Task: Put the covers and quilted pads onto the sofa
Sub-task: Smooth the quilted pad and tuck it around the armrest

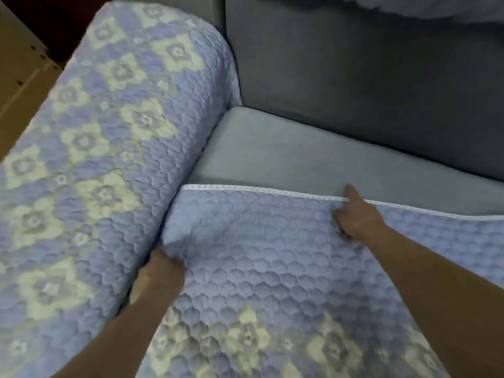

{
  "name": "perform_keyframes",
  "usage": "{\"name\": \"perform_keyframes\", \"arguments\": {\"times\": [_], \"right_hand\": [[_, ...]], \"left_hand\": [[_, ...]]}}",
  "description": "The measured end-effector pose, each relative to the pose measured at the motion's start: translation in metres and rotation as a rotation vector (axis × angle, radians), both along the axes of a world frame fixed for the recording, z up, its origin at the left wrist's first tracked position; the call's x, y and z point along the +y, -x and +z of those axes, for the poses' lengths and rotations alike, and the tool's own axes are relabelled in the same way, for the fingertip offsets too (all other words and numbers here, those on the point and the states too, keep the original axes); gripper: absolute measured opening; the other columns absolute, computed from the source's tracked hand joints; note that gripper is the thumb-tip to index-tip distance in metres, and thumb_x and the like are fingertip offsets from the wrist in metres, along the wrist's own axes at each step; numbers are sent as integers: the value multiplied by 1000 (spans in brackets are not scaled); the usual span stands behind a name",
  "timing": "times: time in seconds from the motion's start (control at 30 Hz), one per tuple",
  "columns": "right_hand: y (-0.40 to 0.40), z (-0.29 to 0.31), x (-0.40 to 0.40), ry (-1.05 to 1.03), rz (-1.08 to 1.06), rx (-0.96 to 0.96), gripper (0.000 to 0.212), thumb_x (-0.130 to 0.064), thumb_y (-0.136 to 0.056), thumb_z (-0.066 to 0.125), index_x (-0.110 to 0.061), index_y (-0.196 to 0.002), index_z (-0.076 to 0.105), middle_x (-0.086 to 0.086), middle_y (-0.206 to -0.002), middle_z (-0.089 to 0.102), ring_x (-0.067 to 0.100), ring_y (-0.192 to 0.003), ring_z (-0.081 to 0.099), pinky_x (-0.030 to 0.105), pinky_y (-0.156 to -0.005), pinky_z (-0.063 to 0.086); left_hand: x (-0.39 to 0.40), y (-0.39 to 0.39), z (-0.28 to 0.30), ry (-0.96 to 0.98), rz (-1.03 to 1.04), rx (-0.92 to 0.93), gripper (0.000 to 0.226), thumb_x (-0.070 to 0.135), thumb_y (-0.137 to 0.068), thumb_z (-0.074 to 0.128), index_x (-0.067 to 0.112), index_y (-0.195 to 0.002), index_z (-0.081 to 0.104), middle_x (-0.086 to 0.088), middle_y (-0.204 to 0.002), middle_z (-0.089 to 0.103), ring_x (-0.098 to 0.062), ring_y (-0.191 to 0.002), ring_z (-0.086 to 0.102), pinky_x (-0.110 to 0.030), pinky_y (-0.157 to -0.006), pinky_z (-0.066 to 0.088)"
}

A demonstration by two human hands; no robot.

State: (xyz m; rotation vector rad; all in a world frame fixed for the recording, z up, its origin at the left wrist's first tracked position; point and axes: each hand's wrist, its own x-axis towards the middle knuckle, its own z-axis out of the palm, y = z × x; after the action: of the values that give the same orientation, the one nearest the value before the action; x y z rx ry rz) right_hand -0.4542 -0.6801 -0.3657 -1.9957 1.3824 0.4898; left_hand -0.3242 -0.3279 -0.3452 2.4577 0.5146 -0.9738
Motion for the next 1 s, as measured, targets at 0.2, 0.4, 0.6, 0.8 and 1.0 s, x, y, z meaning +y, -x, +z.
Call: {"name": "perform_keyframes", "arguments": {"times": [0.2, 0.4, 0.6, 0.8, 1.0], "right_hand": [[-11, 7, -4, 326, 54, 69, 19, -32, -101, 48, -16, -111, 52, 26, -111, 63, 43, -106, 61, 41, -85, 46], [-86, 77, -85, 578, -293, -199, 36, -27, -101, 45, -1, -126, 44, 37, -126, 54, 51, -120, 51, 52, -99, 39], [-129, 39, -60, 78, 109, -174, 92, -55, -88, 64, -17, -157, 16, 18, -140, 52, 35, -119, 58, 45, -96, 53], [-34, 26, 57, 630, 664, -484, 25, -12, -93, 55, -4, -114, 66, 16, -114, 64, 37, -105, 57, 45, -95, 47], [115, 38, 140, 458, 724, -398, 40, 0, -77, 67, -6, -117, 63, 14, -118, 57, 33, -102, 54, 45, -83, 51]], "left_hand": [[-43, -11, 20, 494, 564, 43, 14, 25, -103, 43, 18, -92, 46, -9, -80, 48, -29, -76, 51, -42, -68, 46], [-150, -100, 62, 397, -42, -610, 38, 14, -100, 47, 11, -137, 40, -5, -100, 57, -25, -86, 52, -34, -78, 41], [-168, -113, 19, 348, -687, -196, 104, 46, -90, 59, 23, -158, -15, -12, -162, 25, -35, -146, 31, -47, -117, 31], [-12, 65, -10, 156, -760, -565, 53, 35, -98, 45, 29, -151, 41, -11, -162, 26, -40, -151, 17, -55, -117, 28], [125, 205, -17, -103, -464, -349, 64, 44, -78, 49, 19, -136, 63, -25, -149, 43, -50, -133, 44, -63, -104, 43]]}}
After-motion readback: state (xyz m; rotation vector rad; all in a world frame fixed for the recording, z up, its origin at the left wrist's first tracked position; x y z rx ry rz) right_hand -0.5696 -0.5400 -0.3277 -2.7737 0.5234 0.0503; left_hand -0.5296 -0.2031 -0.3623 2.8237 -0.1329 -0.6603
